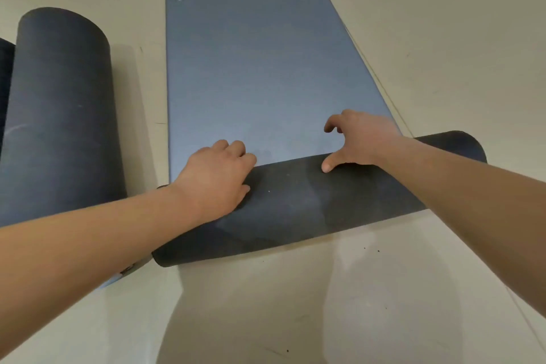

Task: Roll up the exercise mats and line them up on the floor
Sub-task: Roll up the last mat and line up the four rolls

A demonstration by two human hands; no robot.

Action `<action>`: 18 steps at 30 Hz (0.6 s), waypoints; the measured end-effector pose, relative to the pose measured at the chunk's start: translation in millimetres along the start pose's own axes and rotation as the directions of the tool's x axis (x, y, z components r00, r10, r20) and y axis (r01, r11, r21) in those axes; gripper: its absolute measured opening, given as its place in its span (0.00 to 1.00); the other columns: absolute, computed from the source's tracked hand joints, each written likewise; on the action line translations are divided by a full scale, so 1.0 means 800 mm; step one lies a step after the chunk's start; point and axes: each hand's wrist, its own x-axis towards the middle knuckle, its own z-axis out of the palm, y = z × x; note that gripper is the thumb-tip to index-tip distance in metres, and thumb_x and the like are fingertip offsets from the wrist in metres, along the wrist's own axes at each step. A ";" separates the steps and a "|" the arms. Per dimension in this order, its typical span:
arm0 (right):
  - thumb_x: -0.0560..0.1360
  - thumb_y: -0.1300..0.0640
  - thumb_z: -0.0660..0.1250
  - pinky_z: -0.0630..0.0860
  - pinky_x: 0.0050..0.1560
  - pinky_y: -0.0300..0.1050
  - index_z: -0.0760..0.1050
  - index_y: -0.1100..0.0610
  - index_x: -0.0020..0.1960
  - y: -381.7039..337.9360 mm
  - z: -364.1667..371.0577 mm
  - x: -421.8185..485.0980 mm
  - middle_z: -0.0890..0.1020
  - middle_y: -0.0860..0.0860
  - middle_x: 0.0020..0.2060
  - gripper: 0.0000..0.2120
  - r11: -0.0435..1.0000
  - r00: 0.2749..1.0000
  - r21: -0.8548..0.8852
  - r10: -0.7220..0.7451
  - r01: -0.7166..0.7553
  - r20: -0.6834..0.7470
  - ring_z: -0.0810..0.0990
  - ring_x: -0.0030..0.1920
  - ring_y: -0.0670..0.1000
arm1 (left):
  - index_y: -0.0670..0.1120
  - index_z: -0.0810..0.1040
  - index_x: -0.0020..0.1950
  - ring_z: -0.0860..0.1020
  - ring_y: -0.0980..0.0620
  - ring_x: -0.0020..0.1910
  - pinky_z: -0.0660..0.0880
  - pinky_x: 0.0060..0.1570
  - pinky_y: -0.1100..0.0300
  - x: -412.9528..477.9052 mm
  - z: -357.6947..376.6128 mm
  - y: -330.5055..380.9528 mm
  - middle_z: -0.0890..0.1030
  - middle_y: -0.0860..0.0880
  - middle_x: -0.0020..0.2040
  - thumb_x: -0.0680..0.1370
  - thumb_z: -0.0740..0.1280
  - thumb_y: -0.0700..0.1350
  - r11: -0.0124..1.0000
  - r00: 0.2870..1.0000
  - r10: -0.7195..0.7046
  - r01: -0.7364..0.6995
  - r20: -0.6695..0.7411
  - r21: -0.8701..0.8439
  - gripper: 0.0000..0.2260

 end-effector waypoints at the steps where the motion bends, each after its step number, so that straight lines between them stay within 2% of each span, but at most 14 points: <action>1: 0.63 0.29 0.77 0.74 0.50 0.50 0.71 0.43 0.70 -0.005 0.001 0.004 0.76 0.47 0.64 0.41 0.999 0.999 -0.033 0.014 -0.016 -0.049 0.79 0.60 0.54 | 0.52 0.71 0.73 0.75 0.47 0.61 0.78 0.56 0.49 -0.011 0.008 0.005 0.76 0.50 0.66 0.81 0.62 0.65 0.999 0.999 0.035 -0.034 -0.003 0.015 0.26; 3: 0.69 0.31 0.75 0.73 0.48 0.49 0.72 0.45 0.68 -0.019 0.007 0.007 0.77 0.49 0.61 0.34 0.992 0.998 -0.126 0.022 -0.029 -0.062 0.80 0.56 0.55 | 0.50 0.66 0.77 0.74 0.45 0.66 0.77 0.61 0.47 -0.032 0.025 0.018 0.73 0.48 0.69 0.75 0.63 0.72 0.998 0.996 0.033 -0.029 0.087 -0.057 0.38; 5: 0.77 0.36 0.70 0.72 0.47 0.49 0.73 0.48 0.67 -0.032 0.012 0.001 0.78 0.50 0.59 0.25 0.978 0.998 -0.209 -0.009 -0.005 -0.066 0.80 0.54 0.56 | 0.45 0.49 0.84 0.62 0.40 0.79 0.69 0.74 0.41 -0.042 0.040 0.029 0.59 0.41 0.81 0.69 0.67 0.76 0.999 0.973 0.005 0.005 0.231 -0.042 0.56; 7: 0.82 0.43 0.64 0.71 0.46 0.49 0.74 0.48 0.65 -0.042 0.015 -0.015 0.79 0.51 0.56 0.15 0.970 0.993 -0.234 -0.086 0.064 -0.084 0.79 0.53 0.56 | 0.42 0.35 0.84 0.49 0.36 0.83 0.58 0.80 0.36 -0.043 0.058 0.039 0.46 0.39 0.85 0.67 0.72 0.75 0.999 0.959 -0.032 0.027 0.281 0.020 0.66; 8: 0.82 0.43 0.62 0.73 0.46 0.49 0.74 0.47 0.65 -0.046 0.017 -0.025 0.79 0.50 0.55 0.15 0.970 0.988 -0.216 -0.133 0.114 -0.077 0.79 0.54 0.56 | 0.41 0.33 0.83 0.47 0.35 0.83 0.55 0.80 0.34 -0.039 0.064 0.042 0.44 0.38 0.85 0.67 0.73 0.74 0.999 0.960 -0.047 0.038 0.276 0.036 0.67; 9: 0.81 0.40 0.62 0.75 0.49 0.50 0.73 0.45 0.67 -0.049 0.019 -0.036 0.80 0.49 0.57 0.18 0.971 0.984 -0.176 -0.172 0.162 -0.043 0.79 0.57 0.55 | 0.40 0.33 0.83 0.47 0.34 0.83 0.55 0.79 0.33 -0.034 0.070 0.043 0.44 0.37 0.84 0.68 0.74 0.73 0.998 0.963 -0.057 0.048 0.263 0.041 0.67; 11: 0.72 0.28 0.67 0.75 0.63 0.56 0.64 0.40 0.77 -0.053 0.024 -0.055 0.74 0.49 0.70 0.38 0.967 0.974 -0.144 -0.193 0.209 0.115 0.72 0.70 0.55 | 0.39 0.35 0.83 0.51 0.33 0.82 0.58 0.77 0.32 -0.021 0.076 0.039 0.48 0.36 0.83 0.69 0.75 0.69 0.997 0.968 -0.068 0.058 0.240 0.050 0.64; 13: 0.63 0.23 0.72 0.63 0.75 0.65 0.46 0.41 0.83 -0.051 0.040 -0.065 0.59 0.53 0.81 0.59 0.942 0.961 -0.254 -0.163 0.219 0.222 0.57 0.81 0.59 | 0.41 0.42 0.83 0.60 0.37 0.77 0.66 0.72 0.37 -0.010 0.073 0.030 0.58 0.38 0.78 0.67 0.74 0.65 0.998 0.977 -0.055 0.048 0.207 0.039 0.59; 14: 0.61 0.23 0.74 0.58 0.77 0.67 0.40 0.43 0.83 -0.048 0.052 -0.065 0.53 0.54 0.83 0.65 0.927 0.964 -0.301 -0.165 0.224 0.209 0.51 0.82 0.60 | 0.42 0.46 0.82 0.63 0.40 0.73 0.69 0.68 0.40 -0.006 0.071 0.025 0.62 0.41 0.75 0.65 0.74 0.65 0.999 0.980 -0.035 0.031 0.196 0.027 0.58; 16: 0.60 0.25 0.75 0.55 0.77 0.69 0.36 0.44 0.83 -0.041 0.068 -0.059 0.53 0.57 0.82 0.68 0.907 0.971 -0.350 -0.199 0.233 0.131 0.51 0.82 0.61 | 0.45 0.53 0.80 0.69 0.44 0.67 0.72 0.64 0.44 0.003 0.063 0.013 0.67 0.45 0.69 0.62 0.73 0.66 1.000 0.982 0.011 -0.010 0.191 -0.004 0.54; 18: 0.59 0.26 0.75 0.62 0.72 0.66 0.41 0.44 0.82 -0.037 0.068 -0.050 0.62 0.55 0.77 0.65 0.899 0.968 -0.361 -0.246 0.249 0.056 0.61 0.77 0.59 | 0.48 0.59 0.76 0.73 0.47 0.61 0.76 0.60 0.46 0.010 0.049 0.004 0.72 0.48 0.64 0.60 0.73 0.68 0.999 0.980 0.033 -0.026 0.197 -0.034 0.51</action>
